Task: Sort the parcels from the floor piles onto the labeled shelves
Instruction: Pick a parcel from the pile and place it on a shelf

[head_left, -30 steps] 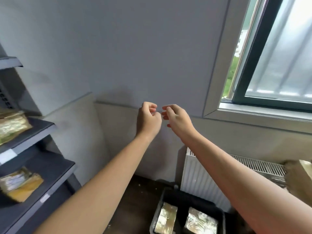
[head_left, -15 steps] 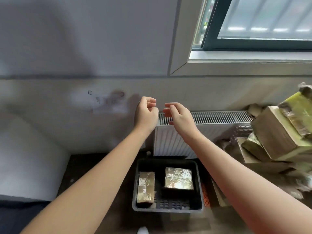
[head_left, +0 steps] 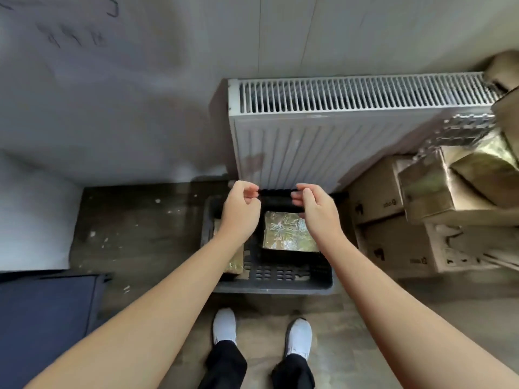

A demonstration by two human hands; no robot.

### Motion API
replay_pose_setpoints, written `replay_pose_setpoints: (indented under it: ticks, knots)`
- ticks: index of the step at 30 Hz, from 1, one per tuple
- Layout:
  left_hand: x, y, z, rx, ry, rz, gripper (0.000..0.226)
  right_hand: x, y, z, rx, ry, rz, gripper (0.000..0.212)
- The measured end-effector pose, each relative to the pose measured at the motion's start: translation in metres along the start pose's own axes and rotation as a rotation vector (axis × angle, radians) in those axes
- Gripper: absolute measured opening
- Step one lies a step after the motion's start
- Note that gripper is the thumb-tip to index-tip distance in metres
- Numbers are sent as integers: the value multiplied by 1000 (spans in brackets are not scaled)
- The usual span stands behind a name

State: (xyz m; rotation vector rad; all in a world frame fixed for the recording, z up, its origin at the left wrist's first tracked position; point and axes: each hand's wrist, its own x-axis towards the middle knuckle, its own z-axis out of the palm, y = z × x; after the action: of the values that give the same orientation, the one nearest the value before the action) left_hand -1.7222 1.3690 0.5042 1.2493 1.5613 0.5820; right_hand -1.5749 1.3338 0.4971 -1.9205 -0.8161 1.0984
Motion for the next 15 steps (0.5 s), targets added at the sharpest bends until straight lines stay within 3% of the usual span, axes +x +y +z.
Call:
replay_pose_setpoints:
  ticks: [8, 15]
  knots:
    - [90, -138, 106, 203, -82, -62, 23, 74, 171, 10, -185, -67, 95, 36]
    - [145, -250, 175, 369, -223, -183, 45, 144, 284, 20, -357, -85, 169, 44]
